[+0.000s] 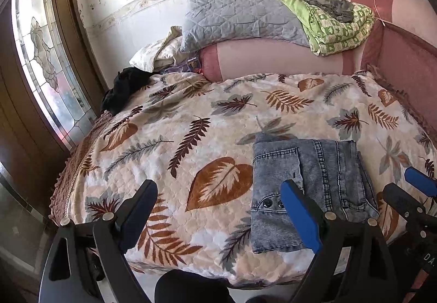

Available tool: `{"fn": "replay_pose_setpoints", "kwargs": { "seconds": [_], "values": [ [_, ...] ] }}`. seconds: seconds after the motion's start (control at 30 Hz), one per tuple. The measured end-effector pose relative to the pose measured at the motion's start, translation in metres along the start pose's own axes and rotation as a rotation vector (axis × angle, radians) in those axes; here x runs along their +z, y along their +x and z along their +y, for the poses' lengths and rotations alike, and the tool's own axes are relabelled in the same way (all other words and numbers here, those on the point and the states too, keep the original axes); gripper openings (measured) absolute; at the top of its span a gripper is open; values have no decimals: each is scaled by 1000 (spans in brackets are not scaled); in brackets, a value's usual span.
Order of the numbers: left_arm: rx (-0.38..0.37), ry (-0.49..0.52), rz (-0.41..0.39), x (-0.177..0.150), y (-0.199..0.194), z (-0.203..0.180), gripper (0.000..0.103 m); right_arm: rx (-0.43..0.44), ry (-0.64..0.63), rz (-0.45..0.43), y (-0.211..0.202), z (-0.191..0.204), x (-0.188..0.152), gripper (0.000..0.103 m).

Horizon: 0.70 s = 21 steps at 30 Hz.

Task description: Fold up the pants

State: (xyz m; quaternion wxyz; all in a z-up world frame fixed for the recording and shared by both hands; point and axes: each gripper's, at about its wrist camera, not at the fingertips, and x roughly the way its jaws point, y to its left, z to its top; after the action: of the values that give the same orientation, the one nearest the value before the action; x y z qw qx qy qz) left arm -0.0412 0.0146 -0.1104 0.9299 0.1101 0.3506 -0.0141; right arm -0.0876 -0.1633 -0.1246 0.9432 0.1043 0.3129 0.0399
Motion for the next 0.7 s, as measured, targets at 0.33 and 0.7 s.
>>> {"fn": "replay_pose_setpoints", "kwargs": {
  "seconds": [0.33, 0.7],
  "values": [
    [9, -9, 2, 1, 4, 2, 92, -2, -1, 7, 7, 1, 1, 70],
    [-7, -30, -32, 6, -2, 6, 92, -5, -10, 5, 8, 5, 4, 70]
  ]
}}
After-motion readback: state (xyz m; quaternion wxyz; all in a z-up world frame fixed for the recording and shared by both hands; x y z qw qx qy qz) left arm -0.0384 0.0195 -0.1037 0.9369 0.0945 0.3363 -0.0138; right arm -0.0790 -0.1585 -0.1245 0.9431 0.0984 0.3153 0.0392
